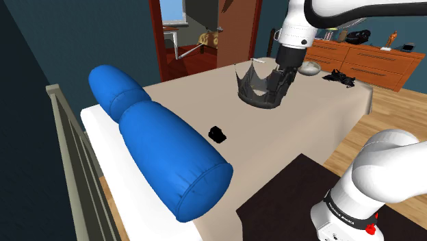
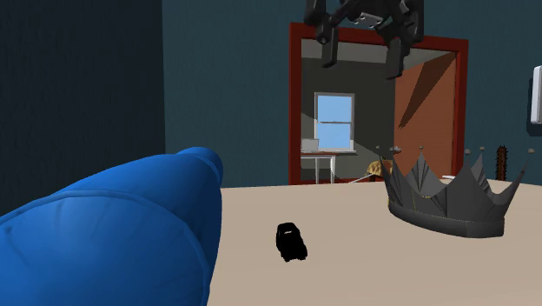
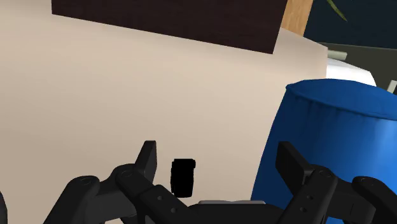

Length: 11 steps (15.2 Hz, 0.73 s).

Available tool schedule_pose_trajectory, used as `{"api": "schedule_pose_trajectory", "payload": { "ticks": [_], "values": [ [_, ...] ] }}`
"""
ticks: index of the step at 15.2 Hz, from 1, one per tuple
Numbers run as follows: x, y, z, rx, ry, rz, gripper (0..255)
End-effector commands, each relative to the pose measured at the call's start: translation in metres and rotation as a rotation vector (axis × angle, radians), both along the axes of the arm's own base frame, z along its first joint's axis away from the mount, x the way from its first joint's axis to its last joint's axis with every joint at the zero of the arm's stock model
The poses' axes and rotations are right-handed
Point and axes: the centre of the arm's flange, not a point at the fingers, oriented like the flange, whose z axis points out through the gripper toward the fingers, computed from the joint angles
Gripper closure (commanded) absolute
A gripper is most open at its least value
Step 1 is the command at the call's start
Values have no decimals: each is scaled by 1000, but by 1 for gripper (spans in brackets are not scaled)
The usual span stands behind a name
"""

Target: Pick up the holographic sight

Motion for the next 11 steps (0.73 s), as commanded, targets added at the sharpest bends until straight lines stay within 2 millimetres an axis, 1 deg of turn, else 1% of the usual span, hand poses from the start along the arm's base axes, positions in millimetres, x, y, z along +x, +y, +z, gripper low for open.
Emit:
{"api": "schedule_pose_trajectory", "payload": {
  "ticks": [1, 11],
  "values": [
    [0, 0, 0, 0, 0, 0, 0],
    [89, 19, -96, -46, -4, 6, 0]
  ]
}}
